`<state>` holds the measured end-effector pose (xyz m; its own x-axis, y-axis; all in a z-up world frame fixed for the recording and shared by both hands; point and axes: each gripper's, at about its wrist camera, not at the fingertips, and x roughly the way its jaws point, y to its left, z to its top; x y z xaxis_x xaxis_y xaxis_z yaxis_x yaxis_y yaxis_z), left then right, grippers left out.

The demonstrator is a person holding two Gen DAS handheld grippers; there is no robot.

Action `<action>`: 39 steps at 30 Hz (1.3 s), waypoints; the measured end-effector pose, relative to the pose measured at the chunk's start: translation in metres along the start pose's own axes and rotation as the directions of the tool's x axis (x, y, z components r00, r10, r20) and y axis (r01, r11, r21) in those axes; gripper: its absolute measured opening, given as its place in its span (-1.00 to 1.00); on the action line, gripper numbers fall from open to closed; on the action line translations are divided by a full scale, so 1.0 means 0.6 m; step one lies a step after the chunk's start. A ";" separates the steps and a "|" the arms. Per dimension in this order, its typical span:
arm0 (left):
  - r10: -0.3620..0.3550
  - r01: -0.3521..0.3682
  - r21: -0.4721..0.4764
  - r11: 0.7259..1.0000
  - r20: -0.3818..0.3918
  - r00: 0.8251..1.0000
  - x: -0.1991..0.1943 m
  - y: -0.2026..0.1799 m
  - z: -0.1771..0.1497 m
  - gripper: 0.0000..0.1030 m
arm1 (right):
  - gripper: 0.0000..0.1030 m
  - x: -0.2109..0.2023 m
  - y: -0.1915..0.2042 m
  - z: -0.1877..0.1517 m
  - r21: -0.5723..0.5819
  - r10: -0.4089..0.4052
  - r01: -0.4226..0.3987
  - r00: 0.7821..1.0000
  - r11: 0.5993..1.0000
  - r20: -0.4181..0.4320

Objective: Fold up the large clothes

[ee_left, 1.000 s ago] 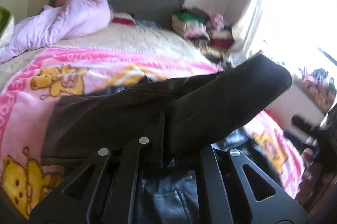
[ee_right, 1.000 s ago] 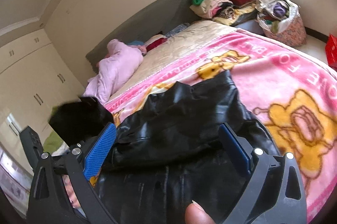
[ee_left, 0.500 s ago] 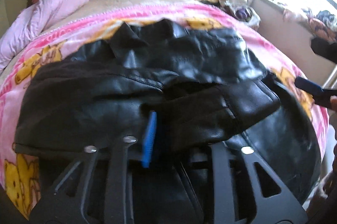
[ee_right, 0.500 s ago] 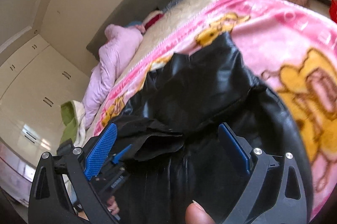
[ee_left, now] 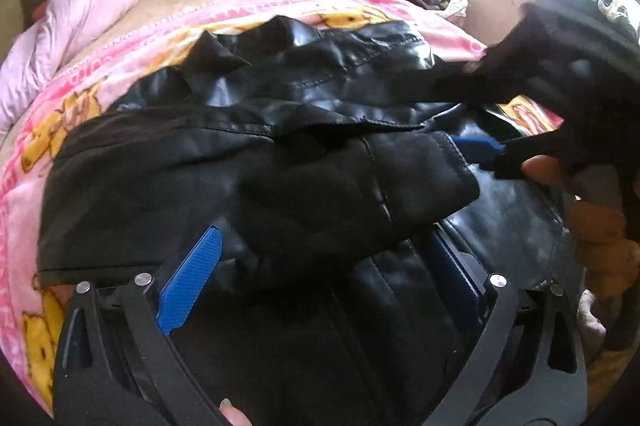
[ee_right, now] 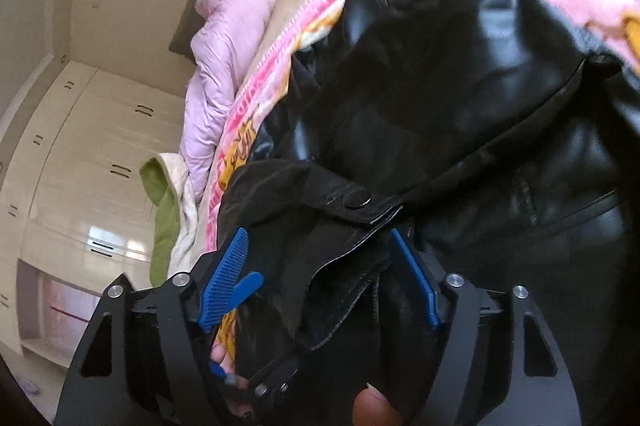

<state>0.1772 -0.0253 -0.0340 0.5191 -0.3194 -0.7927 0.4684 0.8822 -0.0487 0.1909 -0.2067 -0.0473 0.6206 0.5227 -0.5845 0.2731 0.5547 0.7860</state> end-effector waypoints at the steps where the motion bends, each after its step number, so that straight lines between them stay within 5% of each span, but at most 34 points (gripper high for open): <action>1: -0.009 0.009 -0.006 1.000 0.007 1.000 -0.005 0.002 0.001 0.82 | 0.24 0.009 -0.004 0.002 0.017 -0.006 0.006 1.000 1.000 -0.013; 5: -0.078 0.079 -0.029 0.996 0.041 0.996 -0.024 0.010 0.007 0.82 | -0.08 0.024 -0.019 0.010 0.054 0.003 -0.002 1.000 0.999 -0.021; 8: -0.083 0.087 -0.058 0.995 0.064 0.995 -0.037 0.032 0.012 0.82 | -0.50 0.030 -0.022 0.018 0.049 -0.016 0.016 1.000 0.999 -0.006; 12: -0.069 0.095 -0.187 0.978 0.141 0.988 -0.063 0.101 0.022 0.82 | -0.67 0.014 0.016 0.018 -0.093 -0.026 0.031 0.998 0.995 0.058; 17: 0.037 0.081 -0.456 0.886 0.244 0.969 -0.094 0.214 0.010 0.82 | -0.72 -0.026 0.114 0.019 -0.360 -0.055 0.121 0.981 0.925 0.189; 21: 0.120 0.075 -0.586 0.807 0.287 0.950 -0.112 0.265 -0.007 0.82 | -0.74 -0.061 0.195 0.025 -0.530 -0.067 0.211 0.958 0.821 0.278; 26: 0.186 0.050 -0.619 0.784 0.311 0.932 -0.126 0.289 -0.004 0.82 | -0.76 -0.104 0.253 0.051 -0.613 -0.081 0.304 0.928 0.729 0.364; 33: 0.192 0.082 -0.656 0.751 0.335 0.923 -0.106 0.313 0.013 0.82 | -0.78 -0.145 0.219 0.098 -0.599 -0.161 0.400 0.897 0.694 0.412; 39: 0.156 0.060 -0.618 0.784 0.290 0.944 -0.046 0.286 0.047 0.69 | -0.78 -0.111 0.146 0.107 -0.559 -0.262 0.446 0.887 0.699 0.381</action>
<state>0.2632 0.1254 -0.0033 0.7705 -0.2644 -0.5800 -0.0433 0.8861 -0.4615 0.2210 -0.2343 0.0736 0.7587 0.0717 -0.6474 0.0568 0.9829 0.1754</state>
